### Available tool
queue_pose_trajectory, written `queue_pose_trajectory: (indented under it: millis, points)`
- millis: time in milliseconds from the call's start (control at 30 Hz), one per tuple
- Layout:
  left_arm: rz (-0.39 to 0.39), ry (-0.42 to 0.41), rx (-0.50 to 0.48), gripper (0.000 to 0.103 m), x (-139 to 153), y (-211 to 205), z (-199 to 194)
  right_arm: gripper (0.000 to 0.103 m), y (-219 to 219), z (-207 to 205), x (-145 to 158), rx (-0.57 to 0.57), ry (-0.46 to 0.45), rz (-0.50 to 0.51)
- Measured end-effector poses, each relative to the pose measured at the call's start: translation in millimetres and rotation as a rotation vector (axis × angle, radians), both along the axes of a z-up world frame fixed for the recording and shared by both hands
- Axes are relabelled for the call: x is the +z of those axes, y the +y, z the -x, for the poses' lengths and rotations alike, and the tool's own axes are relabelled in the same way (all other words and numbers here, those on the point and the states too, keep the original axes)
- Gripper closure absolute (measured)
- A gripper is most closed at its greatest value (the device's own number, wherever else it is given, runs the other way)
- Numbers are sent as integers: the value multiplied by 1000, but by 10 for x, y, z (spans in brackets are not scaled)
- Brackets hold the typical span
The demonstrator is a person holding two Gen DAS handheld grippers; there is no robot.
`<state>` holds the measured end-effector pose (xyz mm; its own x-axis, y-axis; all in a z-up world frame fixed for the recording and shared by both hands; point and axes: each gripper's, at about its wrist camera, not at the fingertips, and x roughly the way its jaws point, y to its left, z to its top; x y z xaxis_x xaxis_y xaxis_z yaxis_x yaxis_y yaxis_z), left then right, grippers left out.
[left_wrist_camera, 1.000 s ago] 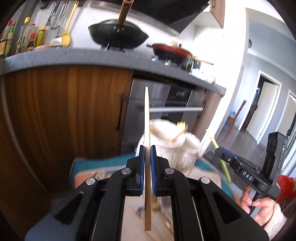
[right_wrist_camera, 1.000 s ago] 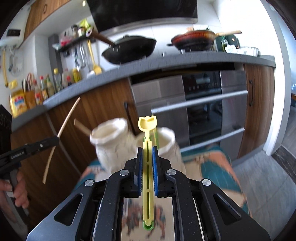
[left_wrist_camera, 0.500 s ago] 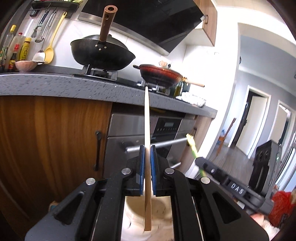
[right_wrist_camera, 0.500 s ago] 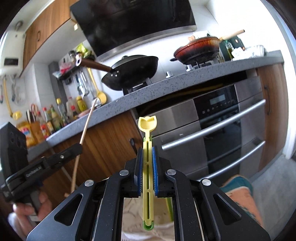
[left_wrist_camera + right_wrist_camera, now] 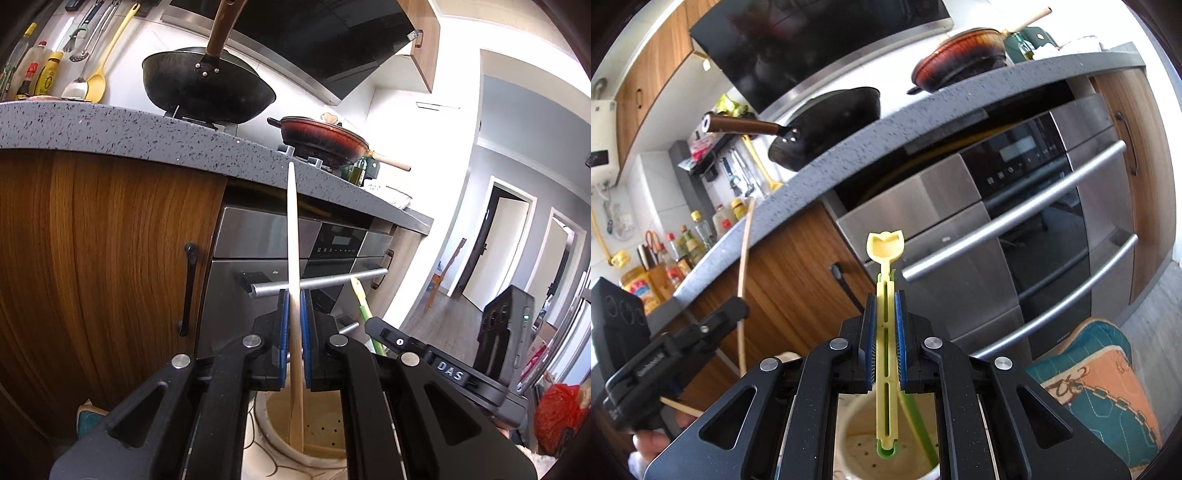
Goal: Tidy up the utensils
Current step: 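Carry chopstick with left tool to larger pot while right tool carries yellow utensil to smaller pot, then release chopstick into larger pot with left tool while right tool releases yellow utensil into smaller pot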
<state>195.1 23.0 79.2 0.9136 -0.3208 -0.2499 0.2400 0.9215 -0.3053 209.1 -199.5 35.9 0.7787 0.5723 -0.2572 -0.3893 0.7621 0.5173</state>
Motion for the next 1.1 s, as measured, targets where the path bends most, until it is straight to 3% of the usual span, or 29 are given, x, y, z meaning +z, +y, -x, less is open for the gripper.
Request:
queue_pose_trajectory:
  millis: [333, 533, 1100]
  points:
    - [-32, 47, -7, 97, -76, 18, 112, 93, 56, 170, -63, -40, -11, 153]
    - [-140, 71, 42, 97, -92, -43, 294, 93, 80, 397, -44, -53, -53, 251]
    - [-227, 93, 68, 97, -23, -223, 507, 93, 91, 673, -34, -72, -77, 293]
